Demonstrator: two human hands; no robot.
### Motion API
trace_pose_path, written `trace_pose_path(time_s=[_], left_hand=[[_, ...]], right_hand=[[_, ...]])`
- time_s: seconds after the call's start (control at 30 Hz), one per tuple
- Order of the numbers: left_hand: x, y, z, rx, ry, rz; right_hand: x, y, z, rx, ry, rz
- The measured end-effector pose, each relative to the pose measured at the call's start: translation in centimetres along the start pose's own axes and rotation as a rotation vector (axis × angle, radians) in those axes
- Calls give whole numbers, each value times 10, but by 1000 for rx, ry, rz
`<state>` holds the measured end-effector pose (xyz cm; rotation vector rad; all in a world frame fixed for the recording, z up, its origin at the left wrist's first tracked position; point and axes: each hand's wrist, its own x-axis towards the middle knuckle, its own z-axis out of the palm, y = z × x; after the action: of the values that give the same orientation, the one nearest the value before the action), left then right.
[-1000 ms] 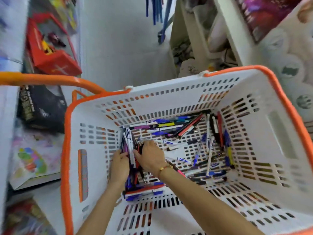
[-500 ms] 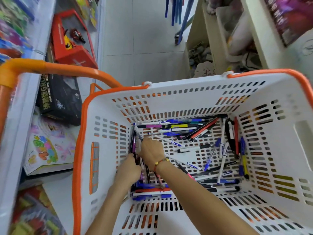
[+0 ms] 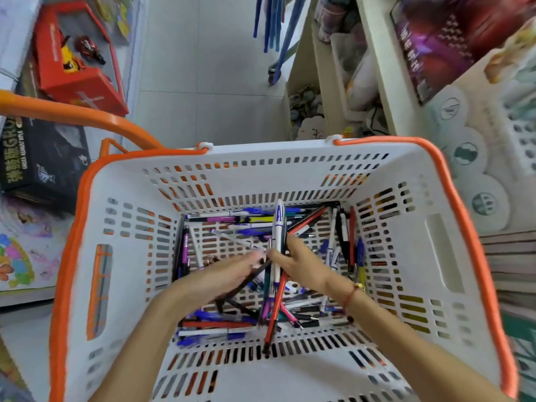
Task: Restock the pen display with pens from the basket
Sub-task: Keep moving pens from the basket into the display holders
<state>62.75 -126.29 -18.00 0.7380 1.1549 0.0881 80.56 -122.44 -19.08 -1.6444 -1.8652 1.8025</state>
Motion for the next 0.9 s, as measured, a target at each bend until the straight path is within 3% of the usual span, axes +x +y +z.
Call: trace_pose_path(time_s=[0.07, 0.13, 0.33, 0.5, 0.67, 0.9], left_hand=[[1, 11, 5, 308, -111, 5], [6, 16, 7, 374, -172, 33], [13, 17, 22, 74, -4, 85], [11, 13, 29, -289, -11, 64], [7, 9, 26, -201, -112, 101], [7, 1, 21, -337, -20, 105]], right_hand=[[-11, 3, -8, 86, -1, -31], [-16, 10, -15, 191, 34, -4], [-19, 26, -25, 500, 202, 56], [-15, 31, -28, 664, 117, 66], [-18, 26, -34, 654, -83, 34], [-21, 26, -45, 537, -100, 107]])
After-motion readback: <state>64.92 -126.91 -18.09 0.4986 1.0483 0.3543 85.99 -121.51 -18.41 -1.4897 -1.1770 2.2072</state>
